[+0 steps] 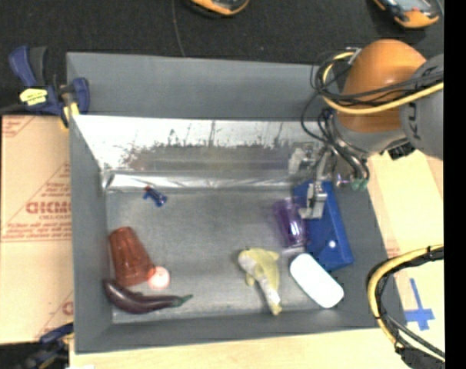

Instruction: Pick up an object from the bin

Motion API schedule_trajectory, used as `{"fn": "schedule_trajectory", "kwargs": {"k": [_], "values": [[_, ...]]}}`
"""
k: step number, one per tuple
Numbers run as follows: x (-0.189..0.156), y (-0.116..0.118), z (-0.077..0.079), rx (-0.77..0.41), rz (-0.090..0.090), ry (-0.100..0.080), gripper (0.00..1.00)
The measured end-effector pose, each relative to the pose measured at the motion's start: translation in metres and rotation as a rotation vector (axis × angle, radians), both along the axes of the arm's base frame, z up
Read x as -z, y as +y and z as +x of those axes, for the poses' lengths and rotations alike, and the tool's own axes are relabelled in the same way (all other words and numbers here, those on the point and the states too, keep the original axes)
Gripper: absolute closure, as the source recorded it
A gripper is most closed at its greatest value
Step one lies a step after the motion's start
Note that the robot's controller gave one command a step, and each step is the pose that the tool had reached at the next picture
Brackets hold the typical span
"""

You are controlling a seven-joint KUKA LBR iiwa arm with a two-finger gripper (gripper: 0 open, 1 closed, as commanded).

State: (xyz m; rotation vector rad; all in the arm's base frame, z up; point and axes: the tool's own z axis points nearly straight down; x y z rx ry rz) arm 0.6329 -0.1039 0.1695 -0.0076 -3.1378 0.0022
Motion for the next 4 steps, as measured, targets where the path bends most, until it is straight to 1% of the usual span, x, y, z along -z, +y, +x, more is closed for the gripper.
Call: {"fn": "schedule_trajectory", "kwargs": {"k": [1,2,3,4], "values": [[-0.005,0.000,0.002,-0.002,-0.001,-0.008,0.00],[0.051,-0.001,0.010,-0.063,-0.003,-0.010,0.00],[0.079,-0.010,0.002,-0.162,0.003,-0.018,0.00],[0.090,-0.015,-0.052,-0.245,-0.004,-0.030,0.00]]}}
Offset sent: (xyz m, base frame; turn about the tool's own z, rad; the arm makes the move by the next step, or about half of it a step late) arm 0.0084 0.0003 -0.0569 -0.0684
